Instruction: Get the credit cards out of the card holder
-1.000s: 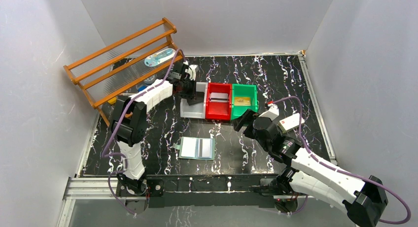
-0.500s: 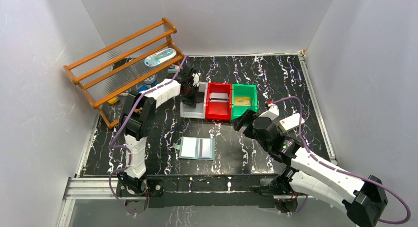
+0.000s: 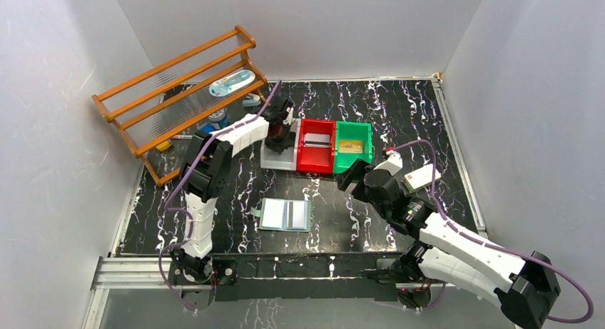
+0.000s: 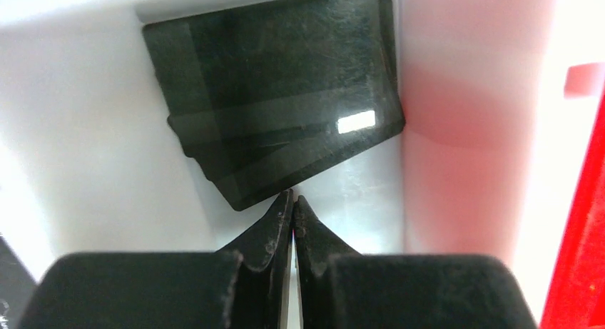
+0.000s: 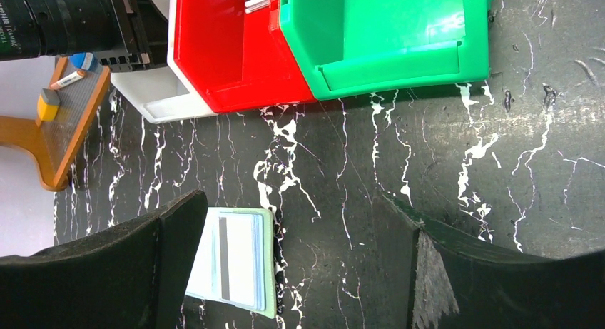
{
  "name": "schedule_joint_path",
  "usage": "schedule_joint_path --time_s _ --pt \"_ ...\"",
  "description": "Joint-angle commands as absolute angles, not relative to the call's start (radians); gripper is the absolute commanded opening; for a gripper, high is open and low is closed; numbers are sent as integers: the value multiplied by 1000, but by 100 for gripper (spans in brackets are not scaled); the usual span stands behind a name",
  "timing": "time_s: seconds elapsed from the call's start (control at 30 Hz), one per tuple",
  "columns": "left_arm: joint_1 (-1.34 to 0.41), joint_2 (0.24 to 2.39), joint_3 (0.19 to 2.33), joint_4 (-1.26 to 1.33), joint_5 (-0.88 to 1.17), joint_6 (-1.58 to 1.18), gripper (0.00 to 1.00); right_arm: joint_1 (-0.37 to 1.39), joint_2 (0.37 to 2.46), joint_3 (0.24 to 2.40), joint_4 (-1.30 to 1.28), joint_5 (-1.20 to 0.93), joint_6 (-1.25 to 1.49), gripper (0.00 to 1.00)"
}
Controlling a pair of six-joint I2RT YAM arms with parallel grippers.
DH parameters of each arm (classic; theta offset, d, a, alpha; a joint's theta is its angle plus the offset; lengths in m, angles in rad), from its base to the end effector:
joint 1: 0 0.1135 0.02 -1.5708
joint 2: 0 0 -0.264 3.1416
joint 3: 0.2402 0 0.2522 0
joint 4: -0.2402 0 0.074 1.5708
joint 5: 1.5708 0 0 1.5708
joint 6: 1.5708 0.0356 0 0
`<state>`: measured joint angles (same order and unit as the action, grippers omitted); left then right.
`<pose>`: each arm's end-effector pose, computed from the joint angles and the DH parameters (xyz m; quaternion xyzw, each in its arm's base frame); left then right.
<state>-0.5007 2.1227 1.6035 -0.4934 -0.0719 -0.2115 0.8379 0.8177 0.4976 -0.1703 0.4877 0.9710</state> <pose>0.4038 -0.2180 0.1760 0.1286 0.9521 -0.0636 0.2701 0.1354 0.1255 0.2363 0.1792 0.8221 0.2643 0.4713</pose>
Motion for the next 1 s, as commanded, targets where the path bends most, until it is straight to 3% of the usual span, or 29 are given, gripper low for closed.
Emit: schedule_joint_path --time_s 0.0,0.53,0.97 --pt "-496 2143 1642 -470 -179 -161 3 834 798 513 -158 503 992 94" --pt "-501 2145 1657 -405 -173 -59 8 816 948 613 -228 462 955 95" --pt "-506 1888 1482 -414 -14 -142 33 794 965 642 -209 418 879 96"
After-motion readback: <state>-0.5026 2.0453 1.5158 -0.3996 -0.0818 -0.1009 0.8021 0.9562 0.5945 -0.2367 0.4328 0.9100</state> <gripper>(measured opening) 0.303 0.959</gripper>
